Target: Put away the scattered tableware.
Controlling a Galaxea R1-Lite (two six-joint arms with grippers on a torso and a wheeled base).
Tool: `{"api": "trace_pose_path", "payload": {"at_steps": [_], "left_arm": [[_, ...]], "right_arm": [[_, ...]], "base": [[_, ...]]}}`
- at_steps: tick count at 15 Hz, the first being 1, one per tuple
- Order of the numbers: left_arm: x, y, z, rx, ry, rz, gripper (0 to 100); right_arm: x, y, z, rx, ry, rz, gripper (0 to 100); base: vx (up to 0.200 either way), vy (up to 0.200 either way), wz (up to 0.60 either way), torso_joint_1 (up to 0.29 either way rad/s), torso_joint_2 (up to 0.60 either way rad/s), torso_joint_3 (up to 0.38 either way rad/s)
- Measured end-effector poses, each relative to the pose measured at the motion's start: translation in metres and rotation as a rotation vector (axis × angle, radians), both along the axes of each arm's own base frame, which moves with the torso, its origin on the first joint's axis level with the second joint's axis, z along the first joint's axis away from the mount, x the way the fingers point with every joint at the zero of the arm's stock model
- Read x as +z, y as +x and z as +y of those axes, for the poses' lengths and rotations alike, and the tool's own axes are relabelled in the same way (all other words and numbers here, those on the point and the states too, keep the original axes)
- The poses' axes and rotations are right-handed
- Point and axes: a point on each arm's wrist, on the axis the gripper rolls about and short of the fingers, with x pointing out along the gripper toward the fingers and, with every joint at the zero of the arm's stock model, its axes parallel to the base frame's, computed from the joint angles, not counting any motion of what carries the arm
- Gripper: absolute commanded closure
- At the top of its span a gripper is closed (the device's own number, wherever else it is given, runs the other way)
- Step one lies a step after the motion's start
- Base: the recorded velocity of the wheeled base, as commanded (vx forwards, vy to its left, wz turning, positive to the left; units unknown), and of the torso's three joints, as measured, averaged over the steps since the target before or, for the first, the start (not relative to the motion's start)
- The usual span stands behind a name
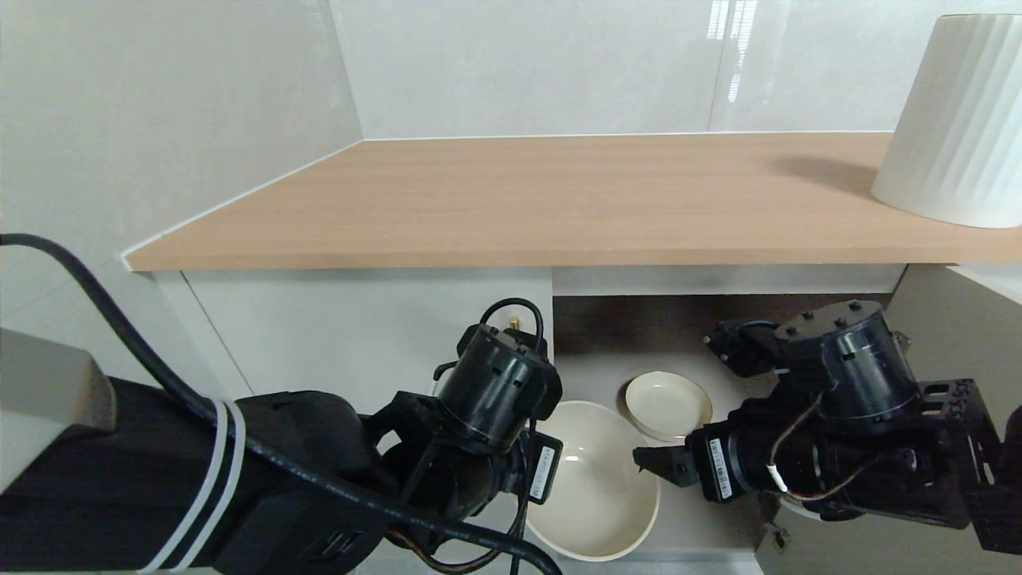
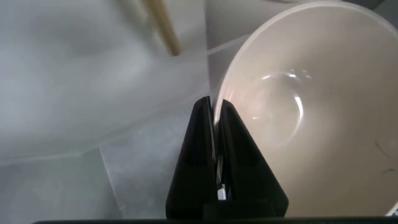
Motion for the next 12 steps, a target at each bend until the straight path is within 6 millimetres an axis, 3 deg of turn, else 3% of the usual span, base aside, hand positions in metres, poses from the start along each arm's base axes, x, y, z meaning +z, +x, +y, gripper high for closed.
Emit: {"api": "trace_pose_path", "payload": {"at_steps": [6, 7, 12], "left_arm": [[0.009, -0.007, -0.001, 0.004, -0.037, -0.018, 100], [0.011, -0.008, -0.001, 0.001, -0.042, -0.02, 100], [0.009, -0.01, -0.004, -0.004, -0.045, -0.014, 100]], "right_arm": [[-0.014, 0.008, 0.009, -0.004, -0.015, 0.02, 0], [-0.016, 0.009, 0.01, -0.005, -0.017, 0.024, 100], [-0.018, 0.011, 0.012, -0.004, -0.02, 0.027, 100]], "base": [[0.0, 0.0, 0.0, 0.0, 0.0, 0.0], [0.0, 0.0, 0.0, 0.0, 0.0, 0.0], [0.0, 0.0, 0.0, 0.0, 0.0, 0.0]]}}
